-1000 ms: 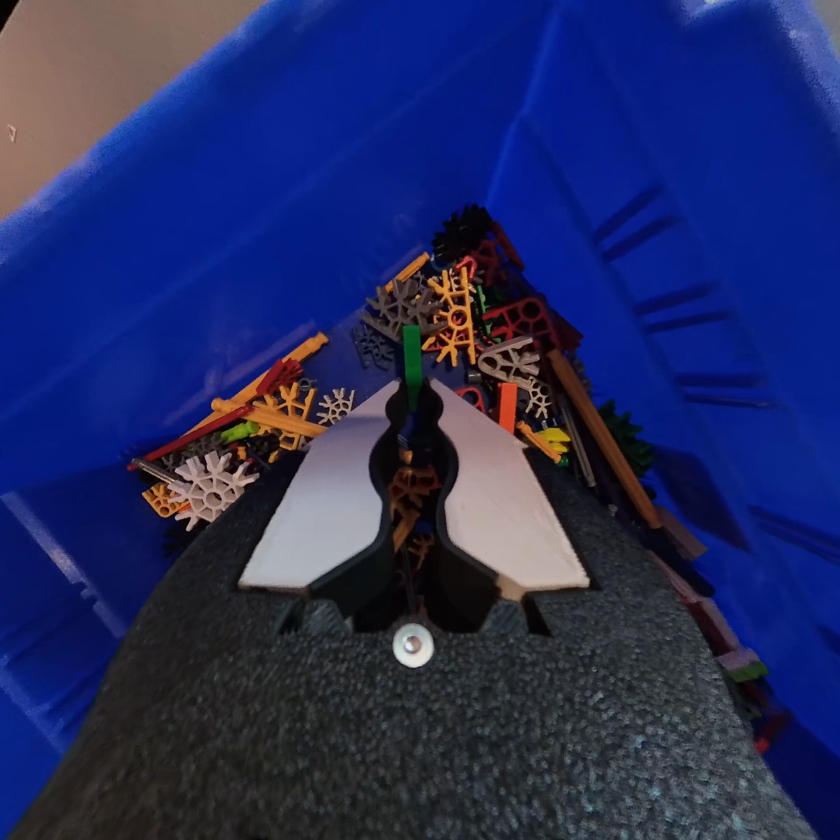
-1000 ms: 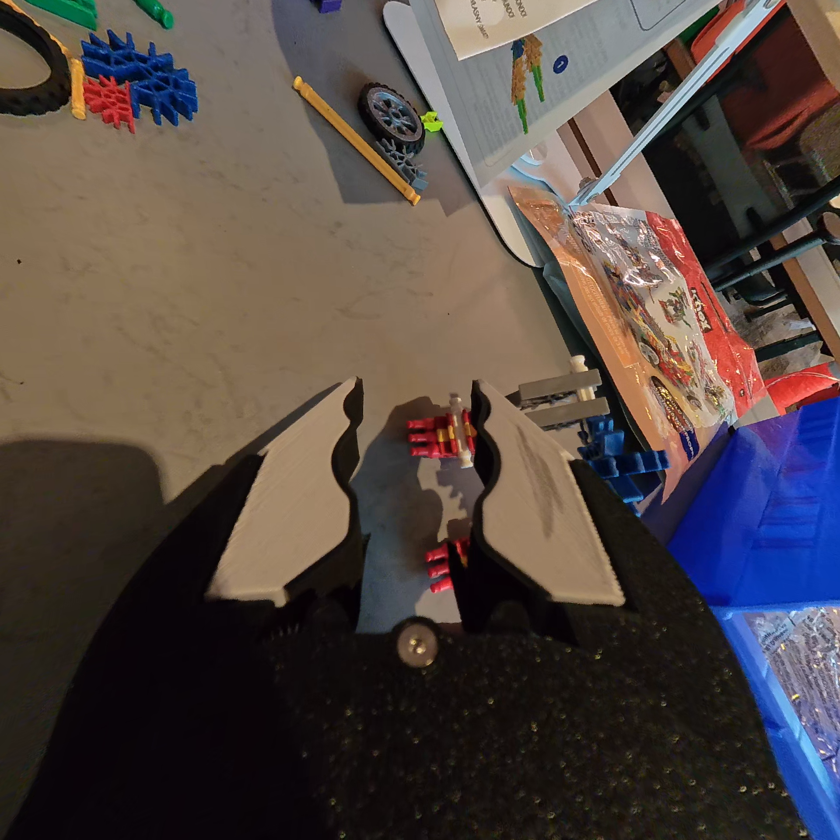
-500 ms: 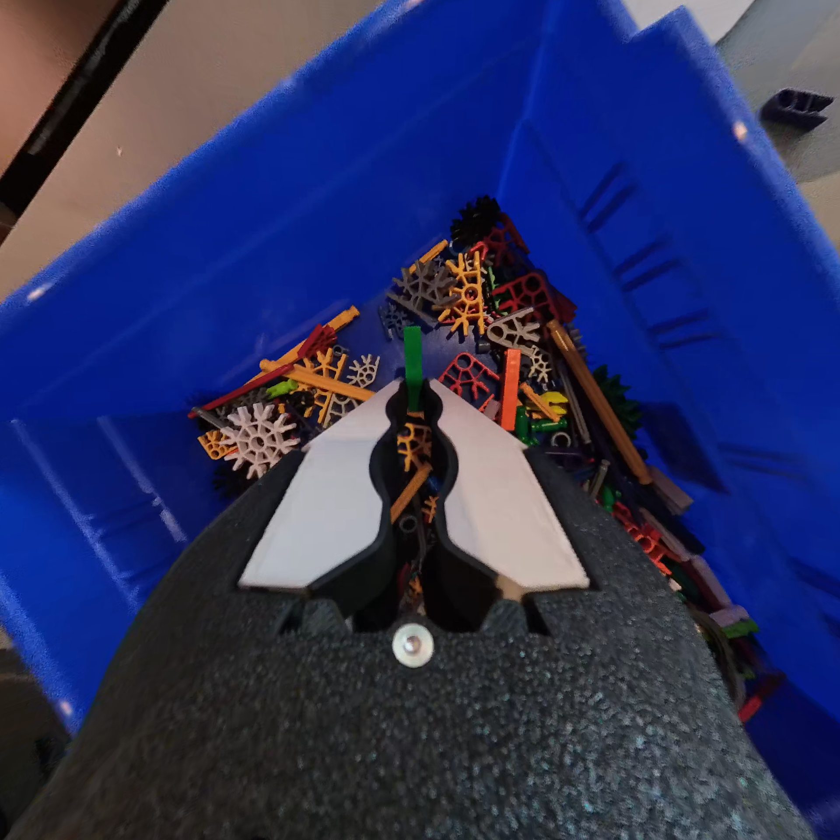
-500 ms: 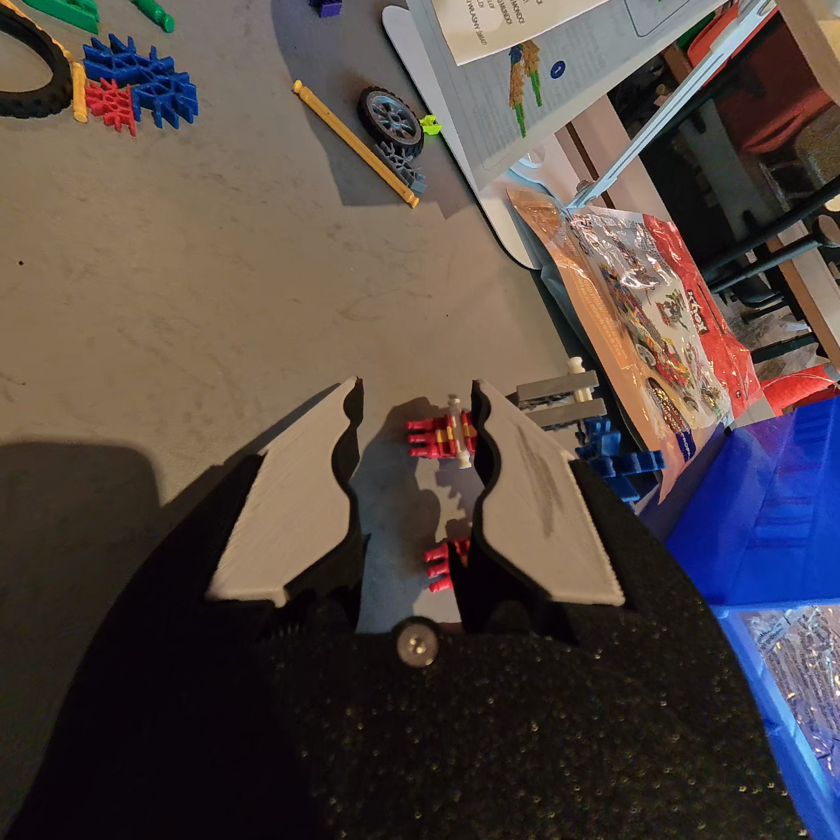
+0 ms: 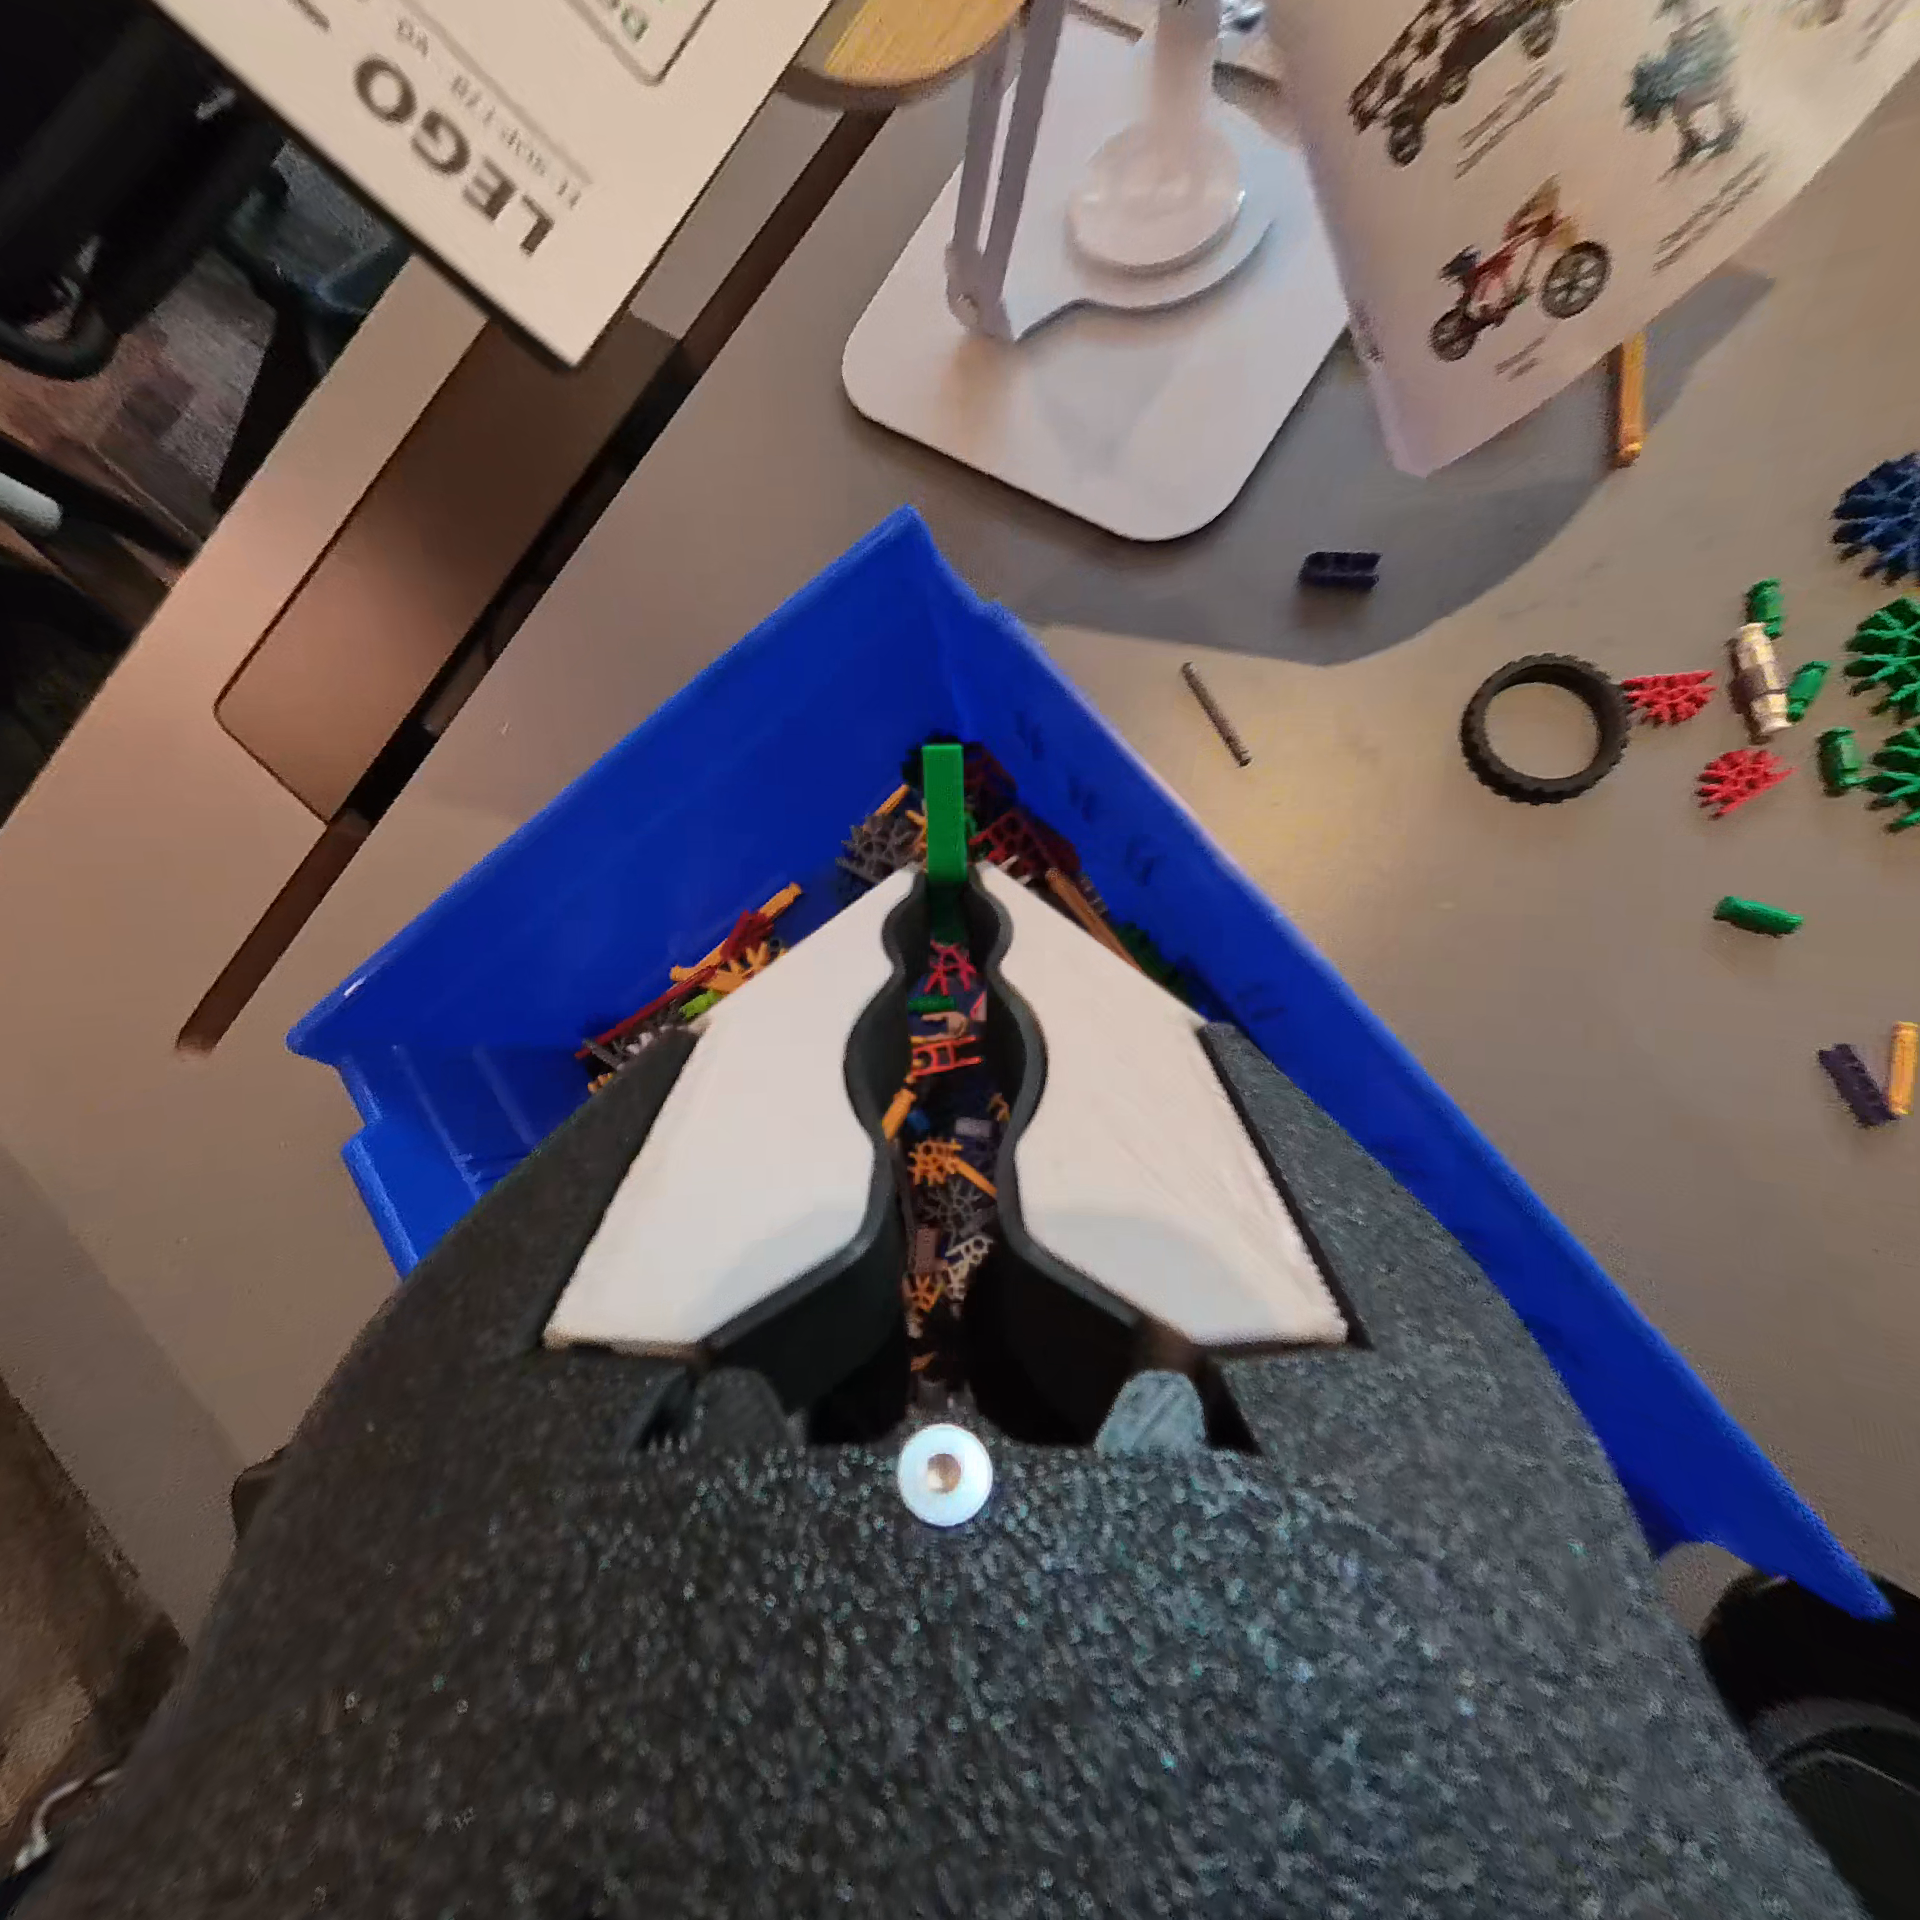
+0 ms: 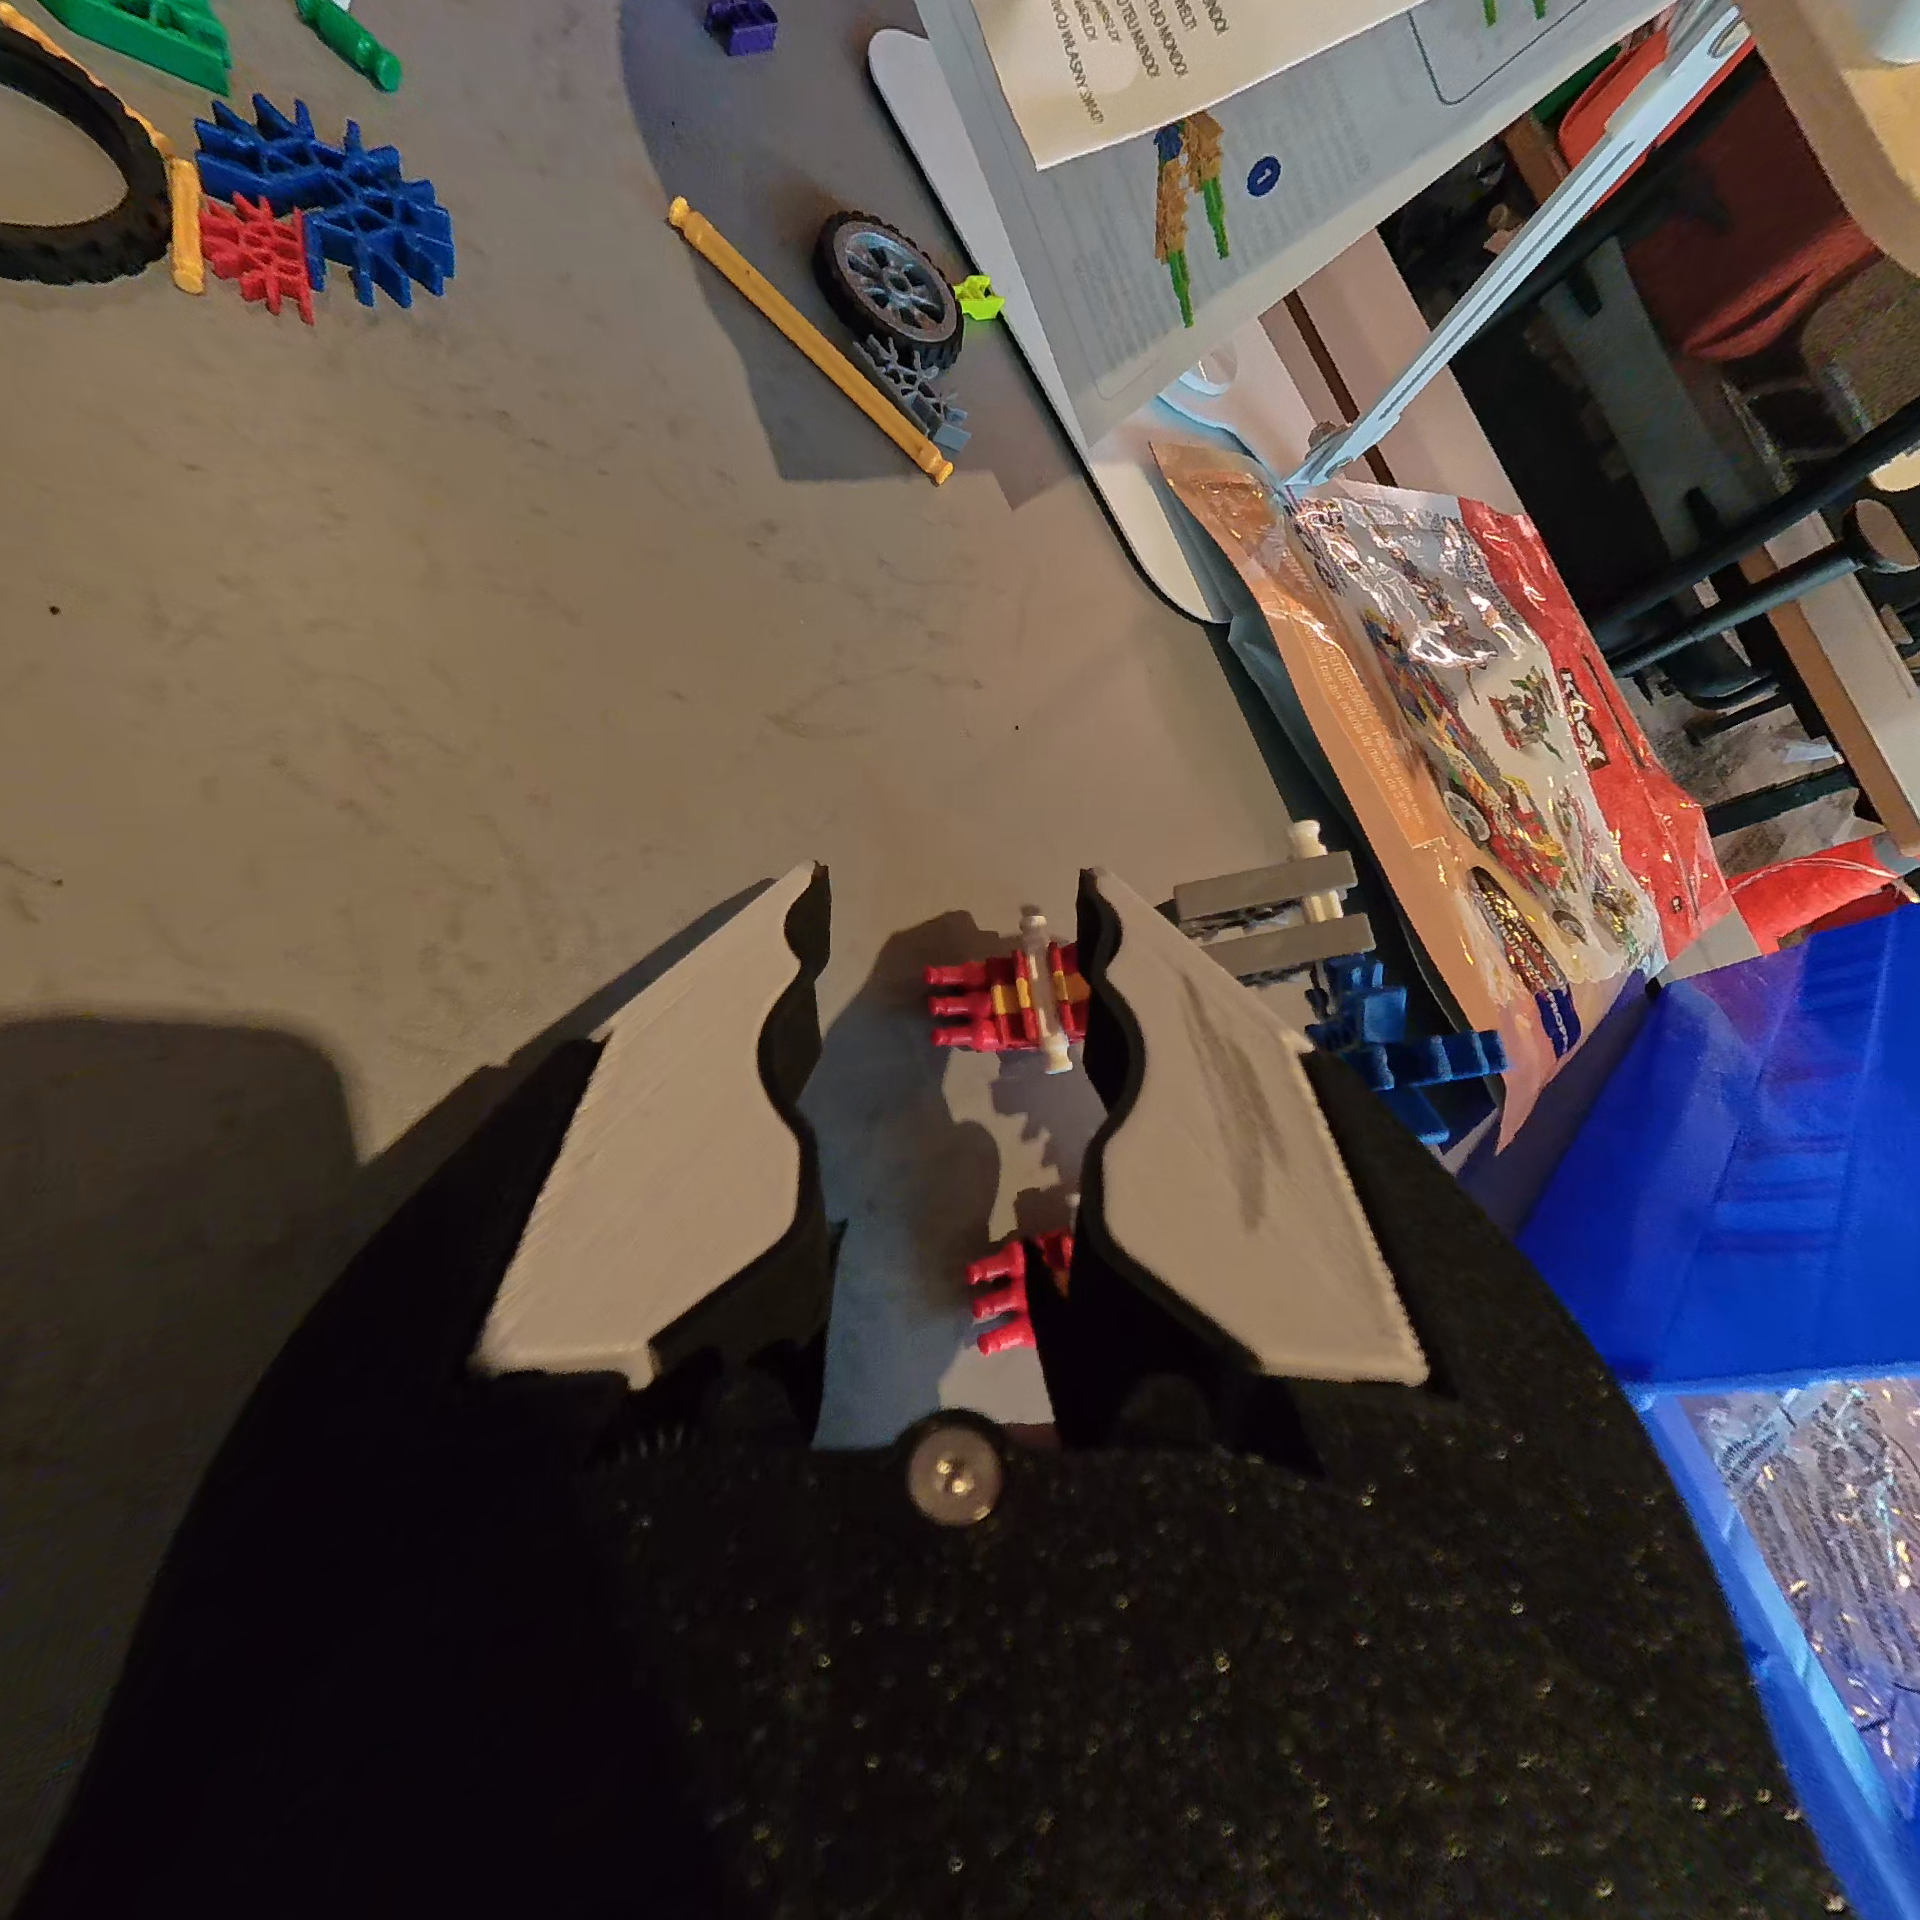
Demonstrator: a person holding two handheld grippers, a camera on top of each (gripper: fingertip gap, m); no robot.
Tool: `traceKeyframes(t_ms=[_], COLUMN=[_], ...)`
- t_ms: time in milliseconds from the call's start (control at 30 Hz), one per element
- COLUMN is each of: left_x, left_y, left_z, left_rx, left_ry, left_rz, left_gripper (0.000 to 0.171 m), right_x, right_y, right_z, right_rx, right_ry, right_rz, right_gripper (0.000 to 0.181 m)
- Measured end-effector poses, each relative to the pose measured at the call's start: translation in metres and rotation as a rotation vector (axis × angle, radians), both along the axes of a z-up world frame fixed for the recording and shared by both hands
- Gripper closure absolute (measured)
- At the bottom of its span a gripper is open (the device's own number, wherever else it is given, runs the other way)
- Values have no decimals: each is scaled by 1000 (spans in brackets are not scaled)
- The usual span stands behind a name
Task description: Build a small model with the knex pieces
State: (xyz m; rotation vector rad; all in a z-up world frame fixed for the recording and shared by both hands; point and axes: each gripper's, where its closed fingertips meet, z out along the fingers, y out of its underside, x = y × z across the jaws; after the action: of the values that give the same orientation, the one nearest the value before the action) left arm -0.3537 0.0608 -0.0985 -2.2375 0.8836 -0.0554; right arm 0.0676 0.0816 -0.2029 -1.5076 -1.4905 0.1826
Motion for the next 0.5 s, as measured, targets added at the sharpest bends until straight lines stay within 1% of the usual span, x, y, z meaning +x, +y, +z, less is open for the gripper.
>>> traceKeyframes(t_ms=[133, 200, 267, 333, 400, 500], left_x=[22, 49, 85, 118, 145, 173], left_y=[-11, -21, -35, -45, -52, -56], left_z=[11, 16, 13, -5, -31, -69], left_rx=[7, 0, -28, -49, -67, -99], left_ry=[-25, -44, -45, 36, 120, 180], left_rz=[-50, -114, -204, -288, -364, -440], left_gripper=[167, 166, 166, 166, 166, 166], right_x=[0, 0, 0, 0, 0, 0], right_y=[0, 0, 0, 0, 0, 0], right_z=[0, 0, -1, -2, -1, 0], right_rx=[1, 1, 0, -1, -1, 0], right_ry=[-1, -3, -5, -7, -6, -2], right_rz=[0, 0, 1, 0, -1, 0], right_gripper=[134, 134, 134, 134, 134, 134])
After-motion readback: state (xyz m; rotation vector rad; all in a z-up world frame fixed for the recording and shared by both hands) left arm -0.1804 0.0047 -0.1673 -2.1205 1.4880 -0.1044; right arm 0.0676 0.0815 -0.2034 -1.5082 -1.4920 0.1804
